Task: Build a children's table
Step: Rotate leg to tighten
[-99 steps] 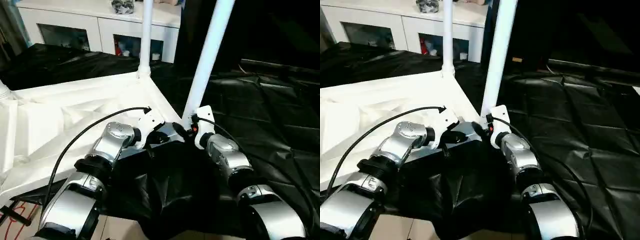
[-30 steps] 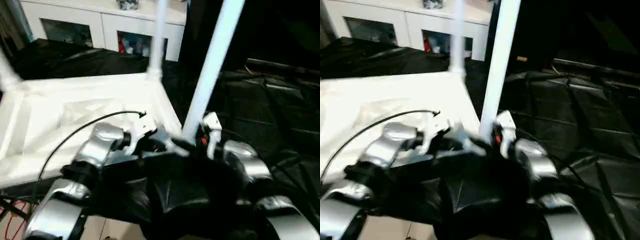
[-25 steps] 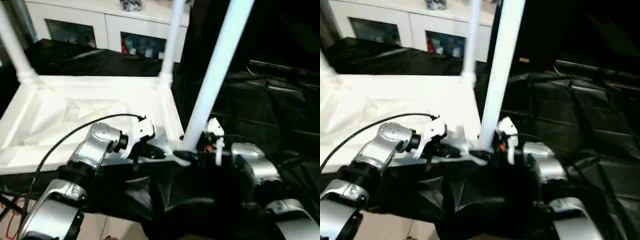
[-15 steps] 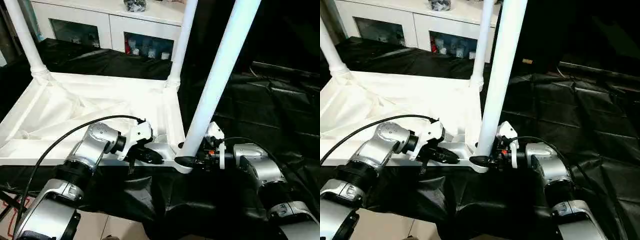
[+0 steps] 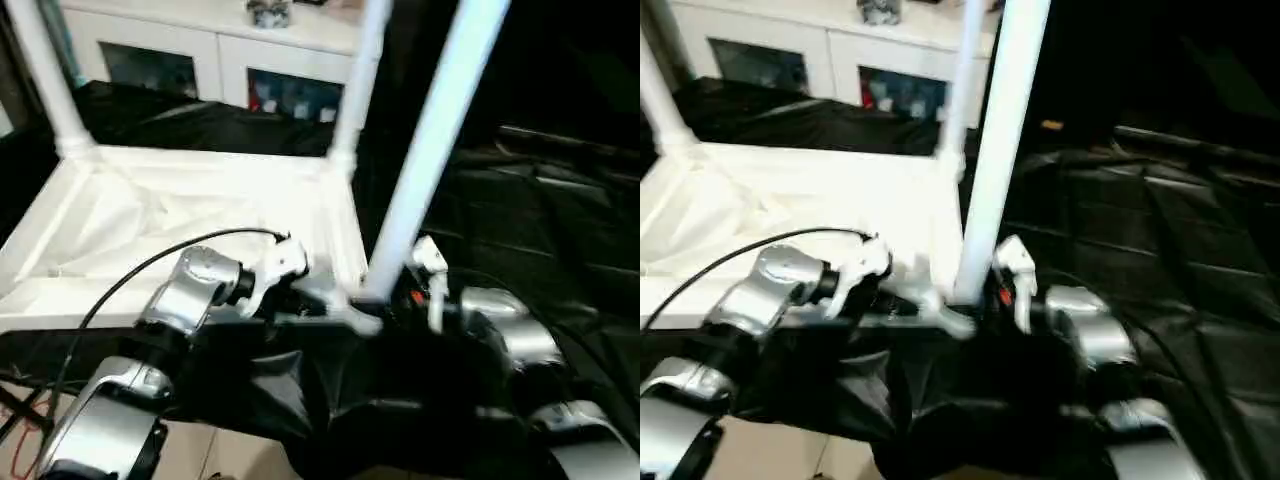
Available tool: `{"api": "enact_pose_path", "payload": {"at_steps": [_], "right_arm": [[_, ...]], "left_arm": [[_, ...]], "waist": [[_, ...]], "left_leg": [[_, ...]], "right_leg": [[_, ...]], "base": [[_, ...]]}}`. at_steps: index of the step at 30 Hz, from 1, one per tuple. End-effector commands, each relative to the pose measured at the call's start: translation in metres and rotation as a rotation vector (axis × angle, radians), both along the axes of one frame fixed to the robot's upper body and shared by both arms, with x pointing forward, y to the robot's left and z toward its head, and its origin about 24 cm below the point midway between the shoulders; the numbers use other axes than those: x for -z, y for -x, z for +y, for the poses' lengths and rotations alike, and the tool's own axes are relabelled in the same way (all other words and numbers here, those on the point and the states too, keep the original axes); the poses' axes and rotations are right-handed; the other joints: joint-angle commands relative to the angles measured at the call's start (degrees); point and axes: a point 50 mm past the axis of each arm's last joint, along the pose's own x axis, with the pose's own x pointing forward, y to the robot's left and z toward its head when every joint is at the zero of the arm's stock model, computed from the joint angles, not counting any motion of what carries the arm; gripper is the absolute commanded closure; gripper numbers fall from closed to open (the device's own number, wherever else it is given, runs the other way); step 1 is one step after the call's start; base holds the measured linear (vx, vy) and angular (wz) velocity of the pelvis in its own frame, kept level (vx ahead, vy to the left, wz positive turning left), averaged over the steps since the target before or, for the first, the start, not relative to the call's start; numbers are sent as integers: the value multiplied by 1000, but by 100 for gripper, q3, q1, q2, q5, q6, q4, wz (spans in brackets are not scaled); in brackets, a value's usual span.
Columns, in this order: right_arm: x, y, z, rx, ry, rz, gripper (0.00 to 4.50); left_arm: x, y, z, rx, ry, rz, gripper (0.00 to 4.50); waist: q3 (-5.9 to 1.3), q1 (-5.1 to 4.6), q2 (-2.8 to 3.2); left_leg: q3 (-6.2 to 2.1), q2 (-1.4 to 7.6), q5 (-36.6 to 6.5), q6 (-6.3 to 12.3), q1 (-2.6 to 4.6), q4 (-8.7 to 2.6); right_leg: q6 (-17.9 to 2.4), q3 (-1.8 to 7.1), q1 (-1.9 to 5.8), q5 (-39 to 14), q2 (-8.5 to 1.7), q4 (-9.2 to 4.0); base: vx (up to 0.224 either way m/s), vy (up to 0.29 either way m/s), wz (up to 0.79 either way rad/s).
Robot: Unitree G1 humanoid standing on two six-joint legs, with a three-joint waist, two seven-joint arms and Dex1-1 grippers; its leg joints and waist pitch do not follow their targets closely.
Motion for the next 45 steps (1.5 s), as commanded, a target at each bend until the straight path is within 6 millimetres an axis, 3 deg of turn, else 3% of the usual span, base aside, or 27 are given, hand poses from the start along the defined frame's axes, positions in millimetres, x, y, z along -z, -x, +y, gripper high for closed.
{"api": "enact_pose_path", "payload": {"at_steps": [1, 3, 5, 7, 11, 12, 15, 17, 21, 23, 26, 29, 30, 31, 33, 35, 36, 43, 45], "right_arm": [[24, 5, 17, 69, 90, 91, 188], [27, 1, 19, 164, 101, 108, 188], [29, -4, 25, 277, 110, 135, 188], [29, -5, 28, 299, 109, 143, 188], [24, -10, 43, 336, 76, 117, 188], [22, -11, 46, 322, 40, 125, 132], [19, -12, 47, 297, 34, 109, 118], [15, -12, 48, 235, 35, 73, 96], [8, -7, 46, 66, 6, -2, 96], [4, 1, 41, -71, -24, -23, 96], [3, 10, 34, -199, -40, -20, 96], [4, 19, 25, -308, -48, 15, 96], [5, 24, 20, -361, -39, 46, 96], [6, 28, 17, -400, -34, 68, 96], [8, 33, 13, -453, -24, 91, 96], [9, 38, 10, -507, -14, 113, 119], [9, 40, 9, -530, -13, 125, 119], [8, 43, 10, -551, -22, 140, 171], [8, 43, 12, -551, -32, 143, 182]], "left_arm": [[-4, -4, -29, -33, 39, -35, 450], [-5, -7, -37, -70, 51, -45, 450], [-8, -9, -50, -108, 70, -57, 450], [-8, -9, -54, -117, 76, -59, 450], [-9, -7, -64, -104, 96, -57, 450], [-8, -6, -63, -89, 94, -56, 450], [-8, -6, -60, -71, 92, -55, 450], [-8, -4, -55, -34, 87, -48, 450], [-5, 2, -44, 41, 63, -26, 450], [-3, 6, -35, 89, 46, -4, 450], [-3, 10, -27, 138, 36, 13, 450], [-2, 13, -18, 178, 25, 28, 450], [-2, 13, -14, 195, 11, 29, 450], [-2, 14, -11, 209, 2, 30, 450], [-2, 14, -7, 225, -12, 36, 450], [-3, 14, -2, 232, -22, 40, 450], [-5, 13, 1, 234, -26, 43, 450], [-4, 13, 2, 244, -25, 50, 450], [-4, 14, 0, 251, -20, 52, 450]], "waist": [[-203, -43, 34], [-215, -72, 51], [-233, -111, 109], [-244, -124, 77], [-260, -130, 84], [-262, -131, 88], [-259, -126, 79], [-267, -124, 84], [-282, -130, 100], [-303, -113, 99], [-298, -108, 107], [-271, -99, 117], [-255, -54, 131], [-243, -54, 93], [-237, -1, 108], [-242, 64, 92], [-240, 68, 73], [-270, 94, 105], [-270, 99, 89]], "left_leg": [[-2, 29, -1983, -118, 10, -420], [-9, 26, -2047, -133, 20, -413], [2, 16, -2023, -142, 30, -403], [19, 10, -1983, -87, 20, -389], [36, 9, -1743, 8, -19, -384], [40, 13, -1720, 21, -16, -380], [48, 9, -1622, 76, -27, -384], [45, 12, -1559, 90, -41, -384], [47, 26, -1404, 176, -52, -370], [72, 20, -1085, 347, -45, -326], [76, 22, -916, 501, -31, -317], [82, 31, -1149, 489, -3, -336], [85, 54, -1339, 429, 5, -349], [94, 57, -1386, 410, -9, -352], [93, 71, -1484, 322, 8, -362], [86, 75, -1506, 226, 23, -368], [90, 71, -1492, 224, 17, -368], [91, 54, -1177, 186, 7, -349], [94, 49, -1143, 204, 3, -344]], "right_leg": [[-732, 181, 160, -2654, -268, -575], [-702, 182, 148, -2677, -269, -588], [-830, 196, 136, -2307, -239, -553], [-887, 198, 147, -2087, -227, -550], [-962, 203, 182, -1712, -222, -511], [-987, 208, 179, -1650, -225, -507], [-1016, 207, 199, -1497, -215, -494], [-1045, 205, 220, -1412, -222, -481], [-1157, 209, 243, -1039, -225, -443], [-1366, 214, 272, -287, -202, -366], [-1566, 201, 292, 126, -192, -333], [-1589, 202, 276, -218, -196, -373], [-1541, 194, 280, -525, -189, -394], [-1502, 196, 276, -654, -186, -405], [-1409, 200, 254, -966, -211, -422], [-1308, 205, 243, -1190, -227, -428], [-1291, 207, 244, -1197, -222, -432], [-1363, 203, 257, -671, -212, -373], [-1379, 200, 266, -601, -208, -366]], "base": [[0, 0, 0], [0, 0, 0], [0, 0, 0], [0, 0, 0], [0, 0, 0], [0, 0, 0], [0, 0, 0], [0, 0, 0], [0, 0, 0], [0, 0, 0], [0, 0, 0], [0, 0, 0], [0, 0, 0], [0, 0, 0], [0, 0, 0], [0, 0, 0], [0, 0, 0], [0, 0, 0], [0, 0, 0]]}}
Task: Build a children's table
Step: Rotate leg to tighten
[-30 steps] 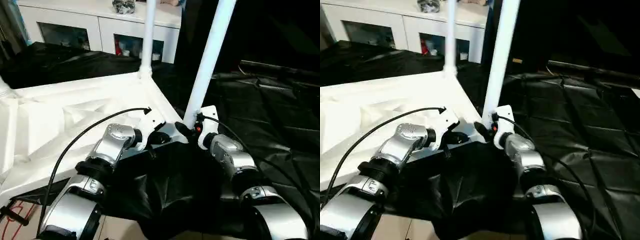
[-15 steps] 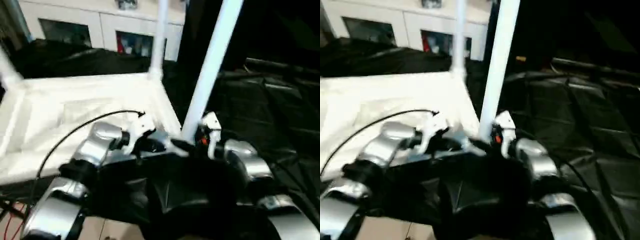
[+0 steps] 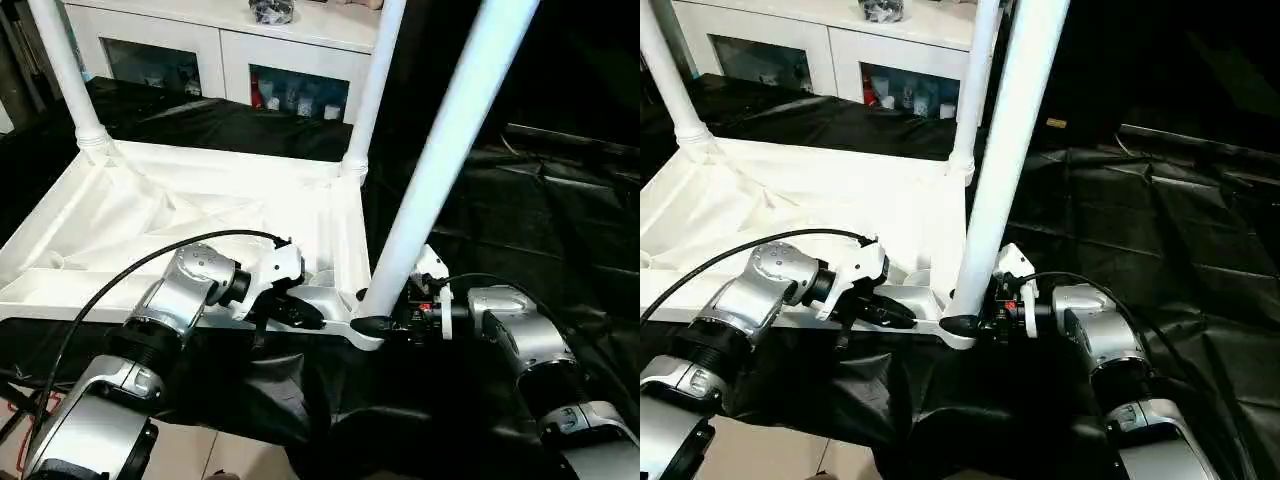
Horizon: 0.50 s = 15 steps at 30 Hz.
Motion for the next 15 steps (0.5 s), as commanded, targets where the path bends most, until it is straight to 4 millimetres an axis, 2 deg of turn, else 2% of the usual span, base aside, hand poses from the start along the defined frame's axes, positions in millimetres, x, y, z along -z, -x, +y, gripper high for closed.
{"api": "enact_pose_path", "payload": {"at_steps": [1, 4, 6, 7, 8, 9, 10, 11, 13, 14, 15], "right_arm": [[18, 20, 22, -162, -7, 118, 182], [19, 22, 23, -148, -14, 118, 185], [20, 18, 24, -83, -14, 95, 187], [21, 16, 24, -56, -13, 86, 187], [22, 14, 25, -17, -10, 73, 187], [25, 7, 25, 84, 13, 55, 188], [25, 7, 25, 84, 13, 55, 189], [29, -2, 27, 228, 43, 43, 189], [33, -9, 30, 347, 72, 51, 190], [36, -13, 33, 422, 85, 59, 191], [36, -14, 34, 438, 88, 63, 191]], "left_arm": [[2, 0, -11, 11, -4, -10, 450], [3, 0, -13, -2, 12, -13, 450], [3, -2, -15, -40, 26, -25, 450], [3, -3, -16, -54, 31, -29, 450], [3, -4, -18, -73, 37, -35, 450], [3, -6, -21, -106, 50, -46, 450], [3, -6, -21, -106, 50, -46, 450], [3, -10, -28, -155, 64, -63, 450], [3, -13, -35, -195, 73, -79, 450], [3, -14, -43, -225, 77, -87, 450], [3, -15, -44, -232, 79, -89, 450]], "waist": [[-278, 0, 55], [-275, 0, 47], [-273, -1, 16], [-265, -1, 32], [-258, -9, 5], [-248, -27, 7], [-238, -33, 11], [-227, -57, 7], [-224, -99, 22], [-218, -139, 9], [-221, -168, 7]], "left_leg": [[88, 45, -1132, 217, 11, -328], [87, 49, -1201, 205, 14, -333], [87, 47, -1208, 202, 6, -332], [82, 45, -1237, 184, 7, -341], [81, 44, -1326, 165, 9, -346], [72, 39, -1421, 107, 11, -358], [61, 36, -1521, 74, 15, -370], [45, 39, -1714, 11, 24, -385], [20, 27, -1901, -87, 41, -391], [-6, 24, -1942, -123, 2, -409], [-9, 19, -1960, -142, 2, -410]], "right_leg": [[-1350, 204, 275, -614, -212, -365], [-1321, 204, 269, -765, -221, -379], [-1291, 204, 270, -841, -222, -388], [-1261, 207, 261, -943, -230, -398], [-1209, 208, 251, -1120, -235, -421], [-1154, 215, 225, -1370, -252, -440], [-1102, 213, 220, -1581, -262, -465], [-978, 207, 201, -2007, -271, -505], [-839, 203, 174, -2429, -274, -544], [-737, 191, 196, -2612, -278, -557], [-673, 186, 184, -2691, -274, -574]], "base": [[0, 0, 0], [0, 0, 0], [0, 0, 0], [0, 0, 0], [0, 0, 0], [0, 0, 0], [0, 0, 0], [0, 0, 0], [-25, 2, -2], [-50, 3, -5], [0, 0, 0]]}}
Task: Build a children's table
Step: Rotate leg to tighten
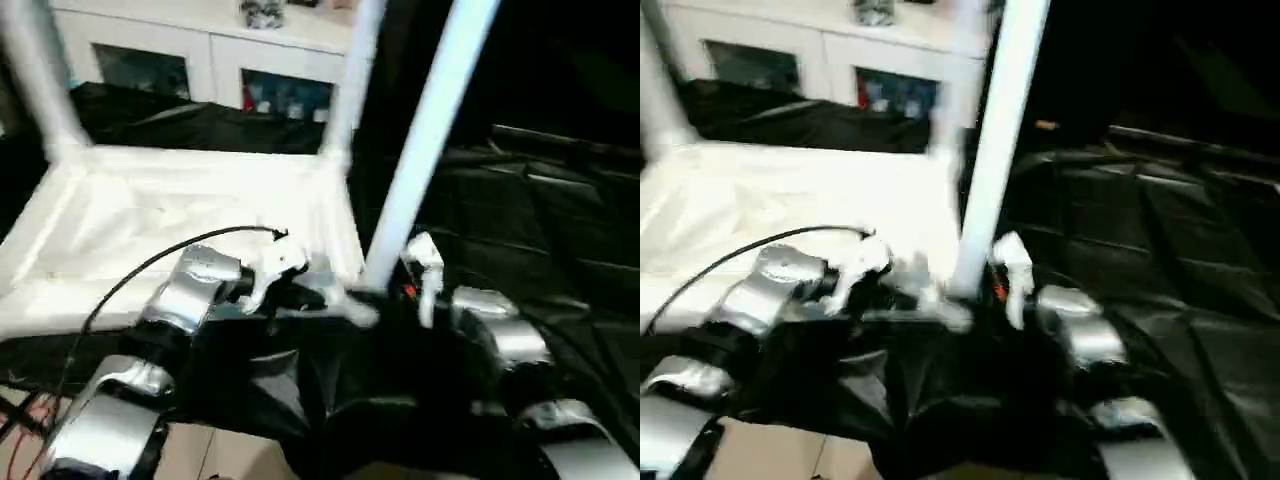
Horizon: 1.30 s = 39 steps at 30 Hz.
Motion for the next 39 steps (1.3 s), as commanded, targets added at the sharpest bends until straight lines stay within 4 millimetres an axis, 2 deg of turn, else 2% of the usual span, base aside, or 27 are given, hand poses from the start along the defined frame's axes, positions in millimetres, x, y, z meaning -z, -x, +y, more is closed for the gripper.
{"api": "enact_pose_path", "payload": {"at_steps": [1, 2, 3, 5, 8, 9, 11, 14, 15, 18, 20, 22, 23, 24, 25, 26, 28, 31, 34, 36, 37, 39], "right_arm": [[25, 12, 19, -9, 66, 107, 191], [26, 7, 25, 65, 62, 111, 191], [27, 6, 27, 96, 64, 115, 191], [28, 1, 33, 185, 73, 122, 191], [25, -2, 41, 217, 47, 118, 191], [24, -3, 43, 222, 27, 119, 135], [22, -4, 43, 226, 6, 118, 121], [21, -5, 40, 214, 21, 99, 101], [18, -5, 32, 187, 58, 48, 78], [12, -5, 17, 150, 96, -37, 76], [5, 4, -12, 80, 87, -92, 76], [0, 11, -32, 45, 81, -105, 76], [-3, 16, -48, 30, 78, -108, 76], [-4, 18, -53, 23, 78, -111, 76], [-7, 22, -62, 10, 79, -117, 76], [-12, 29, -78, -18, 92, -116, 76], [-17, 36, -92, -39, 95, -110, 76], [-22, 45, -101, -72, 86, -88, 76], [-25, 52, -104, -106, 74, -68, 76], [-31, 61, -102, -149, 26, -42, 76], [-34, 62, -99, -159, 3, -33, 76], [-34, 63, -94, -176, -13, -27, 76]], "left_arm": [[-5, -1, -31, 22, 57, -26, 450], [-6, -2, -41, -5, 69, -33, 450], [-6, -2, -44, -14, 72, -37, 450], [-6, -1, -54, -29, 80, -46, 450], [-7, 1, -61, -15, 99, -50, 450], [-8, 1, -63, -6, 102, -50, 450], [-7, 3, -63, 12, 100, -51, 450], [-6, 3, -60, 25, 89, -54, 450], [-5, 2, -57, 31, 75, -58, 450], [-4, 0, -52, 34, 55, -67, 450], [-4, -1, -47, 48, 35, -74, 450], [-4, -1, -45, 58, 29, -74, 450], [-4, -1, -44, 65, 29, -72, 450], [-4, -1, -44, 66, 30, -72, 450], [-5, -1, -43, 70, 31, -71, 450], [-5, 0, -41, 88, 33, -71, 450], [-4, 2, -40, 117, 39, -70, 450], [-3, 3, -38, 139, 37, -70, 450], [-3, 3, -37, 144, 31, -75, 450], [-4, 2, -37, 138, 36, -108, 450], [-6, 0, -38, 127, 45, -128, 450], [-8, -1, -39, 98, 70, -123, 406]], "waist": [[-214, -14, 37], [-209, -29, 58], [-209, -47, 44], [-224, -72, 81], [-237, -93, 89], [-237, -99, 87], [-244, -101, 122], [-251, -99, 103], [-250, -96, 137], [-255, -70, 135], [-275, -17, 126], [-283, 64, 124], [-300, 73, 123], [-310, 93, 113], [-319, 106, 106], [-305, 106, 112], [-293, 117, 88], [-254, 99, 78], [-246, 108, 71], [-246, 124, 49], [-252, 123, 42], [-259, 121, 46]], "left_leg": [[2, 26, -1989, -119, 12, -411], [14, 28, -2051, -97, 33, -402], [14, 23, -2054, -81, 26, -400], [10, 25, -2006, -69, 8, -406], [16, 16, -1925, -50, -11, -404], [22, 16, -1918, -36, -13, -402], [29, 19, -1866, -1, -11, -401], [47, 16, -1769, 51, -19, -390], [52, 14, -1733, 67, -20, -386], [67, 5, -1590, 140, -17, -366], [86, 12, -1329, 264, -8, -329], [102, 17, -1099, 446, -6, -298], [96, 6, -855, 526, -31, -285], [97, 6, -760, 580, -22, -270], [109, 5, -641, 691, -16, -242], [100, 5, -626, 741, -45, -243], [99, 1, -815, 754, -47, -242], [93, 9, -1255, 629, -46, -271], [78, 34, -1385, 531, -33, -291], [75, 41, -1357, 545, -30, -289], [62, 42, -1227, 565, -56, -292], [69, 40, -1146, 560, -52, -280]], "right_leg": [[-681, 182, 170, -2698, -275, -589], [-717, 197, 131, -2615, -264, -593], [-731, 197, 135, -2598, -259, -595], [-773, 199, 143, -2435, -255, -580], [-850, 198, 161, -2140, -235, -549], [-865, 200, 162, -2069, -228, -548], [-950, 207, 174, -1794, -217, -521], [-1030, 209, 193, -1545, -207, -499], [-1032, 207, 200, -1522, -207, -510], [-1036, 211, 213, -1361, -199, -505], [-1170, 221, 248, -771, -183, -447], [-1273, 228, 279, -192, -166, -395], [-1375, 223, 307, 176, -167, -342], [-1406, 219, 320, 330, -164, -338], [-1520, 219, 317, 599, -166, -313], [-1569, 211, 336, 619, -169, -315], [-1527, 204, 346, 318, -181, -351], [-1337, 194, 314, -685, -205, -451], [-1165, 198, 281, -1183, -220, -488], [-1133, 200, 288, -1159, -210, -489], [-1143, 199, 295, -1000, -215, -459], [-1174, 194, 284, -866, -217, -443]], "base": [[0, 0, 0], [0, 0, 0], [0, 0, 0], [0, 0, 0], [0, 0, 0], [0, 0, 0], [0, 0, 0], [0, 0, 0], [0, 0, 0], [0, 0, 0], [0, 0, 0], [0, 0, 0], [0, 0, 0], [0, 0, 0], [0, 0, 0], [0, 0, 0], [0, 0, 0], [0, 0, 0], [0, 0, 0], [0, 0, 0], [0, 0, 0], [0, 0, 0]]}}
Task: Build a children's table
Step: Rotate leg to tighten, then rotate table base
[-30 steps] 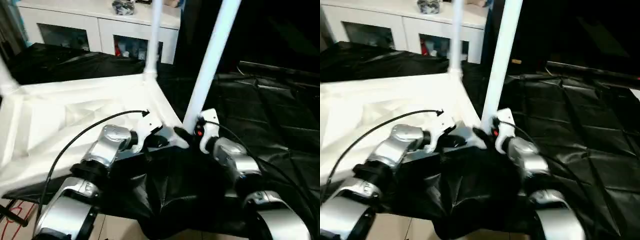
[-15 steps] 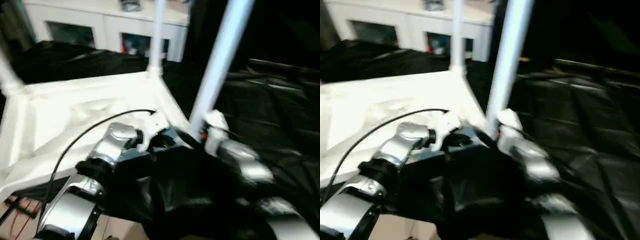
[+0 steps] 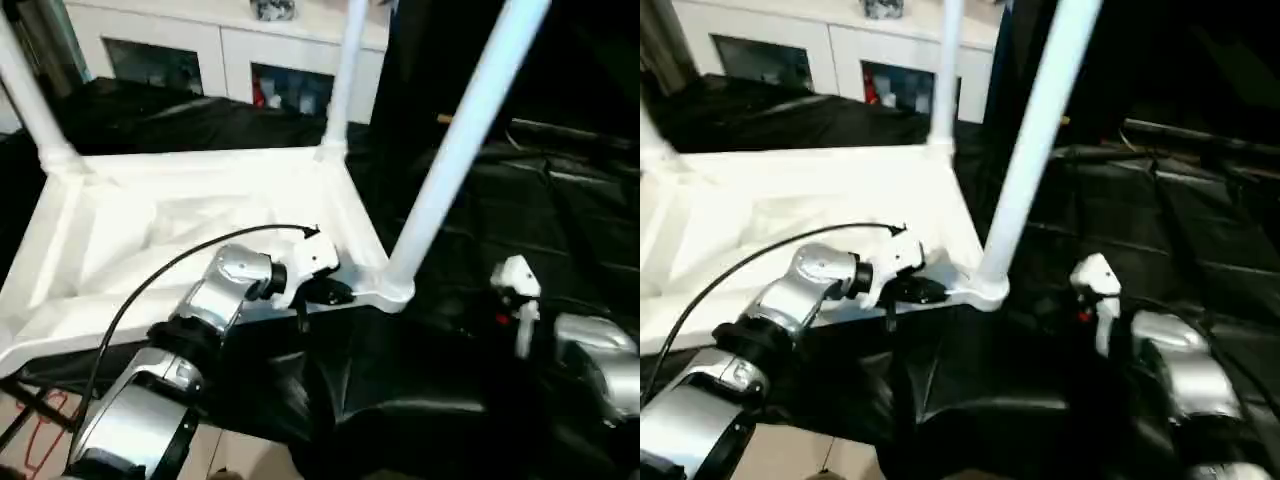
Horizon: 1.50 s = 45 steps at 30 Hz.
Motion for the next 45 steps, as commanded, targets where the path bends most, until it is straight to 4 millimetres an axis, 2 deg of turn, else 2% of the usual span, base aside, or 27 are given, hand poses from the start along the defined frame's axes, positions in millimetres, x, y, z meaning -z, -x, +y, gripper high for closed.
{"api": "enact_pose_path", "payload": {"at_steps": [1, 3, 6, 7, 8, 10, 11, 12, 13, 14, 15, 17, 18, 19, 20, 21, 22, 24, 25, 26, 28, 29, 31, 33, 35, 40, 45], "right_arm": [[-5, 2, 8, -39, -20, 4, 76], [-5, 2, 22, -73, -34, 5, 76], [-5, 0, 38, -95, -57, -1, 76], [-5, -2, 42, -88, -66, -4, 76], [-5, -4, 47, -78, -78, -10, 76], [-5, -8, 52, -52, -85, -22, 76], [-5, -13, 61, -31, -102, -33, 76], [-4, -16, 67, -15, -106, -38, 76], [-4, -16, 67, -15, -106, -38, 76], [-3, -18, 73, -6, -115, -39, 76], [-3, -18, 75, -6, -122, -38, 76], [-1, -22, 90, -1, -163, -29, 76], [-1, -22, 92, -1, -167, -28, 76], [-1, -25, 103, 6, -187, -26, 76], [0, -27, 107, 10, -198, -26, 76], [0, -27, 108, 12, -199, -26, 76], [-1, -29, 112, 29, -209, -27, 76], [-1, -37, 124, 96, -231, -34, 76], [-1, -39, 126, 113, -234, -37, 76], [1, -47, 133, 192, -234, -29, 76], [3, -56, 136, 294, -226, -36, 76], [6, -66, 139, 437, -239, -1, 76], [7, -69, 138, 485, -241, -2, 76], [8, -74, 136, 564, -246, 8, 76], [8, -79, 131, 635, -246, 9, 76], [8, -86, 123, 728, -238, -11, 76], [9, -97, 92, 927, -185, -23, 76]], "left_arm": [[-7, -1, -8, -6, 75, -1, 406], [-12, -2, -6, -27, 100, 22, 385], [-22, -1, 6, -48, 106, 40, 365], [-24, 0, 11, -56, 109, 50, 359], [-27, 3, 18, -63, 109, 65, 344], [-28, 7, 29, -71, 95, 81, 337], [-29, 16, 48, -96, 60, 127, 321], [-30, 23, 61, -113, 37, 157, 321], [-30, 23, 61, -113, 37, 157, 304], [-32, 33, 75, -138, 16, 192, 304], [-34, 36, 81, -149, 9, 206, 284], [-40, 58, 111, -206, -29, 256, 284], [-41, 61, 113, -211, -33, 261, 275], [-46, 75, 129, -247, -61, 283, 262], [-48, 79, 132, -268, -68, 280, 252], [-48, 79, 133, -271, -68, 279, 252], [-49, 81, 136, -295, -70, 272, 245], [-50, 86, 141, -344, -77, 254, 219], [-50, 86, 142, -354, -77, 251, 219], [-50, 93, 145, -378, -83, 264, 208], [-49, 99, 147, -393, -94, 283, 196], [-48, 108, 148, -425, -98, 293, 185], [-48, 109, 148, -439, -99, 285, 176], [-47, 109, 148, -470, -99, 253, 167], [-46, 107, 149, -494, -109, 218, 147], [-42, 101, 151, -548, -142, 159, 103], [-37, 99, 153, -573, -192, 127, 61]], "waist": [[-291, 2, -65], [-301, 15, -65], [-316, -14, -47], [-319, -21, -95], [-326, -41, -68], [-315, -68, -52], [-319, -68, -40], [-310, -104, -31], [-316, -118, -5], [-296, -138, 21], [-290, -143, 39], [-270, -129, 49], [-270, -129, 49], [-288, -181, 80], [-269, -230, 74], [-262, -227, 97], [-260, -230, 89], [-253, -198, 111], [-247, -215, 115], [-256, -175, 81], [-238, -207, 97], [-234, -228, 79], [-233, -218, 95], [-236, -173, 124], [-254, -147, 90], [-276, -137, 83], [-277, -83, 82]], "left_leg": [[63, 40, -1118, 521, 5, -321], [58, 44, -1038, 466, -1, -321], [51, 59, -857, 433, 2, -321], [55, 59, -788, 433, -4, -315], [50, 52, -599, 446, -22, -312], [65, 32, -521, 471, -19, -307], [74, 45, -541, 448, 7, -304], [59, 41, -489, 418, -26, -325], [58, 54, -540, 364, -2, -333], [80, 46, -674, 318, 38, -334], [85, 51, -735, 276, 43, -341], [66, 50, -962, 152, 25, -386], [66, 50, -962, 152, 25, -386], [48, 56, -978, 55, 36, -391], [45, 43, -998, 63, 10, -402], [65, 38, -1021, 51, 58, -394], [70, 34, -1011, 44, 59, -393], [76, 24, -1098, -21, 69, -399], [68, 31, -1141, -73, 56, -408], [70, 24, -1198, -111, 79, -412], [54, 21, -1270, -170, 45, -438], [54, 14, -1470, -254, 67, -439], [55, 14, -1540, -268, 88, -436], [78, 10, -1507, -265, 135, -417], [64, 1, -1348, -272, 89, -419], [70, -18, -1237, -257, 70, -394], [83, -22, -1329, -278, 92, -372]], "right_leg": [[-1171, 185, 294, -890, -213, -445], [-1210, 185, 298, -850, -231, -425], [-1335, 183, 296, -406, -218, -356], [-1365, 181, 302, -310, -220, -338], [-1441, 177, 309, -72, -218, -291], [-1448, 180, 297, -17, -199, -296], [-1466, 183, 286, -18, -199, -287], [-1462, 182, 299, -23, -197, -271], [-1460, 176, 285, -79, -197, -260], [-1468, 189, 251, -174, -172, -295], [-1466, 189, 246, -222, -162, -295], [-1433, 181, 255, -393, -162, -301], [-1433, 181, 255, -393, -162, -301], [-1436, 175, 252, -333, -171, -264], [-1433, 177, 255, -329, -152, -270], [-1444, 183, 225, -363, -140, -295], [-1444, 187, 228, -366, -134, -297], [-1419, 195, 219, -475, -142, -306], [-1389, 207, 210, -496, -156, -290], [-1314, 200, 216, -648, -157, -315], [-1312, 208, 214, -774, -169, -304], [-1221, 220, 190, -1108, -171, -328], [-1143, 226, 173, -1167, -152, -339], [-1099, 227, 139, -917, -114, -333], [-1029, 217, 190, -694, -110, -297], [-989, 219, 210, -514, -110, -271], [-913, 221, 184, -767, -111, -280]], "base": [[0, 0, 0], [0, 0, 0], [0, 0, 0], [0, 0, 0], [0, 0, 0], [0, 0, 0], [0, 0, 0], [0, 0, 0], [0, 0, 0], [0, 0, 0], [0, 0, 0], [0, 0, 0], [0, 0, 0], [0, 0, 0], [0, 0, 0], [0, 0, 0], [0, 0, 0], [0, 0, 0], [0, 0, 0], [0, 0, 0], [0, 0, 0], [0, 0, 0], [0, 0, 0], [0, 0, 0], [0, 0, 0], [0, 0, 0], [0, 0, 0]]}}
